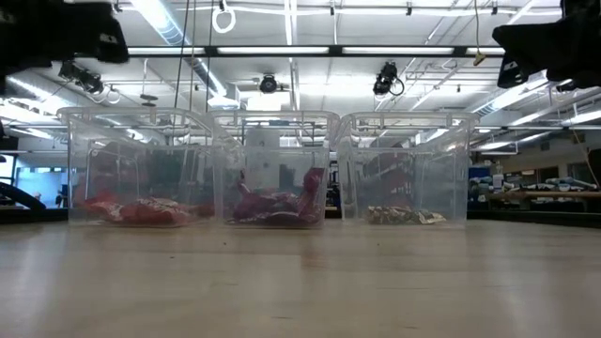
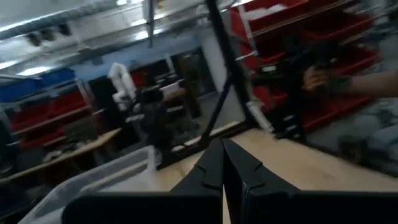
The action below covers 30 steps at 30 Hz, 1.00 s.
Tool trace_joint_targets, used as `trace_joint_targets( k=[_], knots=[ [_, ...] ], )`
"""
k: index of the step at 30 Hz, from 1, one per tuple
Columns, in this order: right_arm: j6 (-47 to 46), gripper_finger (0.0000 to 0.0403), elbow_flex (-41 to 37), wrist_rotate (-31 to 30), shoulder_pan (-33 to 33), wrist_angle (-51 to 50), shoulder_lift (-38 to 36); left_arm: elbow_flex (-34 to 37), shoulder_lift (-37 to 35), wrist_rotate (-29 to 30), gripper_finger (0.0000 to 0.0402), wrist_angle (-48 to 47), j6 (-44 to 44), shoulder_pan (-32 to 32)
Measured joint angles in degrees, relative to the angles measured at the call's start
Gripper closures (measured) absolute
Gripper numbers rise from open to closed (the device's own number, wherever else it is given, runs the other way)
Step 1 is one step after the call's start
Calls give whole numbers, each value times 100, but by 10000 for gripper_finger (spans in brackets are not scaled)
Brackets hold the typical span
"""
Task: Sort candy
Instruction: Return to Home Position
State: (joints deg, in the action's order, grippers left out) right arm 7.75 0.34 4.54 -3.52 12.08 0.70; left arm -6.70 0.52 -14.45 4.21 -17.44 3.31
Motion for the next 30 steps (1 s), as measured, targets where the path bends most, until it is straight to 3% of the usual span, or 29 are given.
trace_joint_targets(
  k=[3,6,12,18,30],
  knots=[
    [20,403,0,2,-1,-9,4,628,36,364,401,781,-32,-4],
    [-10,403,0,6,1,-13,3,620,52,455,401,456,-27,24],
    [-11,403,0,15,1,-47,3,620,54,532,401,702,-458,55],
    [-57,403,0,-76,1,-443,6,620,63,1798,401,16,-92,48],
    [-170,403,2,-136,1,-422,6,623,58,1811,393,-4,297,55]
  ],
)
